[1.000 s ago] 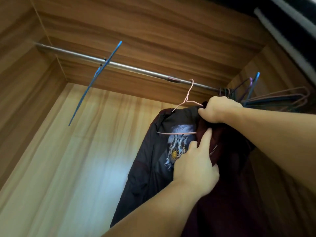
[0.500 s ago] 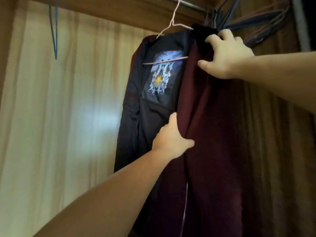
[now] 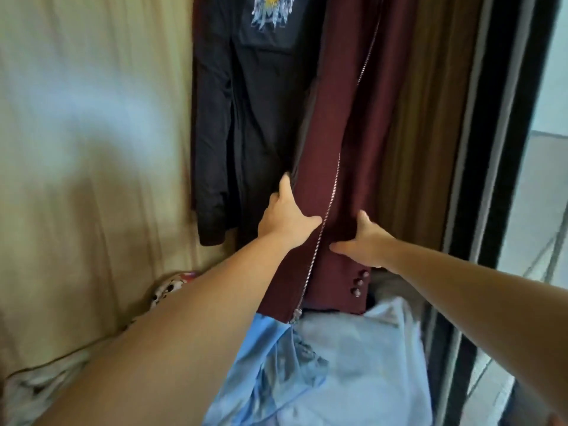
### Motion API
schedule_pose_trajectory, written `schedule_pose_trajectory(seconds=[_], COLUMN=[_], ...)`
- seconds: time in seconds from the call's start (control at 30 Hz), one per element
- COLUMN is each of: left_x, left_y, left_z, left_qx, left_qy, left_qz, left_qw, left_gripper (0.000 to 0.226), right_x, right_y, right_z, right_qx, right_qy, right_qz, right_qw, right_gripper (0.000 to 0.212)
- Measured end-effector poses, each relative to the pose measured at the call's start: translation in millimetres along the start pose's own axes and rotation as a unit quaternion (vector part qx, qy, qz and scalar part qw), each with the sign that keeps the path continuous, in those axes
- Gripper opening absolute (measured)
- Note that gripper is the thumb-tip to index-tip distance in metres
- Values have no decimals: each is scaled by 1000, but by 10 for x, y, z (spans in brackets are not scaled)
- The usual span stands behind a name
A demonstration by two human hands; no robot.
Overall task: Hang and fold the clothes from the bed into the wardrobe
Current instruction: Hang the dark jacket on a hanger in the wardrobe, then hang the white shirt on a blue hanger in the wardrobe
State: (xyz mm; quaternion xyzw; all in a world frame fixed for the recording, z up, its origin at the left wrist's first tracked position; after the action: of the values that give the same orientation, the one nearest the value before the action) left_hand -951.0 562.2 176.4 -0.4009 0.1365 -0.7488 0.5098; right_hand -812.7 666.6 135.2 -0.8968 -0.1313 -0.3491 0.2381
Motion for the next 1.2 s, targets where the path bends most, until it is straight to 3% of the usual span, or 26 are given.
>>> schedule_pose_trajectory(seconds=[0.17, 0.43, 0.57, 0.73, 0.97, 1.2], left_x=[160, 589, 793, 928, 1055, 1050], left_y=[517, 1451, 2130, 3002, 3648, 4605], left_z=[-260, -70, 94, 296, 612, 626], left_qx=[-13, -87, -91, -123, -217, -275], left_qy=[-67, -150, -153, -144, -121, -68], left_qz=[-41, -76, -97, -150, -170, -288], left_qw=[997, 982, 979, 970, 954, 915], left_gripper=[100, 74, 72, 70, 56, 58], right_x=[136, 738, 953, 1209, 1603, 1803], right_y=[478, 1549, 2195, 3033, 4130, 5507], right_z=[192, 255, 481, 861, 1145, 1599], right_qx=[9, 127, 133, 88, 30, -148], right_qy=[47, 194, 160, 168, 210, 255], right_qz=[14, 49, 28, 11, 37, 96], right_qw=[999, 972, 978, 982, 977, 951], right_gripper=[91, 84, 77, 74, 72, 71])
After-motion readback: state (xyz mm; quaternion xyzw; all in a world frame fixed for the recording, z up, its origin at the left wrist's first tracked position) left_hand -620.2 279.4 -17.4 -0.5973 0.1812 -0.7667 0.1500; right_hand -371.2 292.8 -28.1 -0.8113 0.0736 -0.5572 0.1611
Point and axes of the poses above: each hand's wrist, its own y-axis away from the middle knuckle, its own x-axis out of the back of the hand, z = x × y, the point moved 8 cm from there along -y, towards the middle knuckle, and after that the axes turned 14 degrees about z, right-handed, at the moved point
